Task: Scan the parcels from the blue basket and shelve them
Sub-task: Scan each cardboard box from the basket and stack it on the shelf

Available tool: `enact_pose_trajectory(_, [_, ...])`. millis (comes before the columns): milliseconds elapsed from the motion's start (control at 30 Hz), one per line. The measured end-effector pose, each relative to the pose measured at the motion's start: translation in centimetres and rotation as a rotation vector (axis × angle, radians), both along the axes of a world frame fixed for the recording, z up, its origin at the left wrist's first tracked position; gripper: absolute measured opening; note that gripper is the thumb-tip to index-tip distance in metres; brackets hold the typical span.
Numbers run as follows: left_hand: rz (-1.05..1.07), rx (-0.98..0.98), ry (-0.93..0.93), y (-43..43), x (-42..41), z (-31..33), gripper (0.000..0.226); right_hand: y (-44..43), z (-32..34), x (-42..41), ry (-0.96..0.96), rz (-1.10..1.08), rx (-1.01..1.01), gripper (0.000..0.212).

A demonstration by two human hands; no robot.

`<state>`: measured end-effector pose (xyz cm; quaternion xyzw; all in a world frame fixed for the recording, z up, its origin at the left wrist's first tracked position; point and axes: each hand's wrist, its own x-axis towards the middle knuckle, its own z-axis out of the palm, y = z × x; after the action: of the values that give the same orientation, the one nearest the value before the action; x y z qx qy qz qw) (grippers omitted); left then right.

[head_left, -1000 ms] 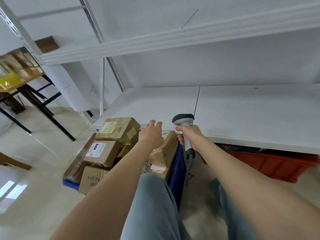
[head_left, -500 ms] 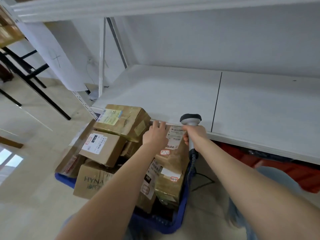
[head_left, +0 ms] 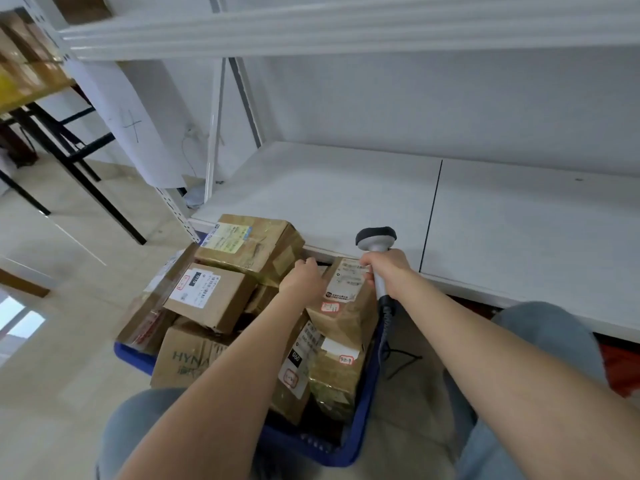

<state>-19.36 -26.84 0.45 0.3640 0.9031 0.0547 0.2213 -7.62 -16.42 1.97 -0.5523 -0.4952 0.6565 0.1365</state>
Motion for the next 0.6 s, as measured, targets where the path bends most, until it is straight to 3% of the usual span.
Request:
enact_pose_trajectory(167, [0.123, 0.044, -0.154, -0.3, 0.5, -2.6, 0.064, -0.5, -3.2, 3.2, 0.052, -0.096, -0.208, 0.031])
enact_pose_trajectory(333, [0.206, 0.077, -0.302, 0.5, 0.5, -3.1, 0.020, -0.9, -4.7, 3.1, 0.077, -0.131, -0.263, 0.034])
enact_pose_trajectory(467, [0.340, 0.175, -0.476, 1.0, 1.1, -2.7, 0.015, -0.9, -4.2, 2.9, 0.114, -0.110, -0.260, 0.031])
enact_pose_trajectory(600, [0.447, 0.369, -0.567, 1.1, 1.5, -1.3, 0.030, -0.4, -3.1, 3.7, 0.180, -0.158, -0.240, 0.026])
